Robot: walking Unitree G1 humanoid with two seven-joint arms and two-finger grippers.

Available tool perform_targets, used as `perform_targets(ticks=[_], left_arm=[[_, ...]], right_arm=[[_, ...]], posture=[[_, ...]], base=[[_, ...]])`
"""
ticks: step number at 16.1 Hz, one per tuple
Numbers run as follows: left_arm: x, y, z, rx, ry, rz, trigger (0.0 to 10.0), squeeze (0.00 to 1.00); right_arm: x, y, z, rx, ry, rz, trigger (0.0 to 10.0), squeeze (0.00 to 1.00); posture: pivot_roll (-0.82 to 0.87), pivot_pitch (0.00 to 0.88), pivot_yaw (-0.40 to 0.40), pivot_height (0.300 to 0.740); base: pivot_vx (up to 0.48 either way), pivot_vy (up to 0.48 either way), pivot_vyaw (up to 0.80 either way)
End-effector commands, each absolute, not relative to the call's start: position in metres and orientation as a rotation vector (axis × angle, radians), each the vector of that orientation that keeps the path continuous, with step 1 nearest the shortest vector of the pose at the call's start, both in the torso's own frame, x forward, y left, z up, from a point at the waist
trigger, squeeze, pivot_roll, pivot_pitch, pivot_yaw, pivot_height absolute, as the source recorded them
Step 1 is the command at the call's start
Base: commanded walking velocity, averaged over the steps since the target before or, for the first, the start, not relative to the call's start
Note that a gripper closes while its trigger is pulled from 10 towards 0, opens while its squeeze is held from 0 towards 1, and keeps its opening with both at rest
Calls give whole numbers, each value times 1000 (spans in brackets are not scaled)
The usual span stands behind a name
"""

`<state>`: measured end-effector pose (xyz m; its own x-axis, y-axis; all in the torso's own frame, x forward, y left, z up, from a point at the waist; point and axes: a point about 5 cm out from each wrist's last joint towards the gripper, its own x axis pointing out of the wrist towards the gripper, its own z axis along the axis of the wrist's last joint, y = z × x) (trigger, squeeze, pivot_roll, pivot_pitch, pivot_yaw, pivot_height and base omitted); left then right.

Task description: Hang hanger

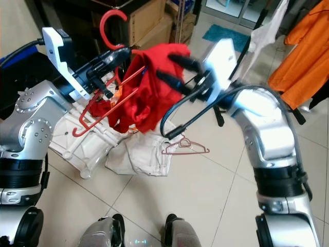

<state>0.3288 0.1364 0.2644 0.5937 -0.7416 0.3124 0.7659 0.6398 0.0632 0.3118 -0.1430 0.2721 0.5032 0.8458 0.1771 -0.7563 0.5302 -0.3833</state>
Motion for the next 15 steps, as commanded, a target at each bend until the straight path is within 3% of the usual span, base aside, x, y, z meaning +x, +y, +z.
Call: perform_targets(ticks=[1,7,10,11,15], left_arm=[[324,132,270,-55,-360,-923,10000,0],[300,129,267,97,-305,-1132,10000,0],[297,129,266,126,-296,-1157,10000,0],[297,130,267,130,-294,-1160,10000,0],[296,130,268,131,-292,-1171,10000,0]], right_arm=[[313,-146,276,-321,-371,986,10000,0],[322,-136,278,-678,-423,1146,10000,0],[325,-135,274,-713,-418,1175,10000,0],[332,-139,272,-689,-384,1153,10000,1000],[334,-146,278,-689,-403,1126,10000,1000]], posture=[[-121,136,-50,740],[-104,136,-53,740],[-102,138,-57,740],[-102,138,-57,740],[-104,141,-57,740]], base=[[0,0,0],[0,0,0],[0,0,0],[0,0,0],[0,0,0]])
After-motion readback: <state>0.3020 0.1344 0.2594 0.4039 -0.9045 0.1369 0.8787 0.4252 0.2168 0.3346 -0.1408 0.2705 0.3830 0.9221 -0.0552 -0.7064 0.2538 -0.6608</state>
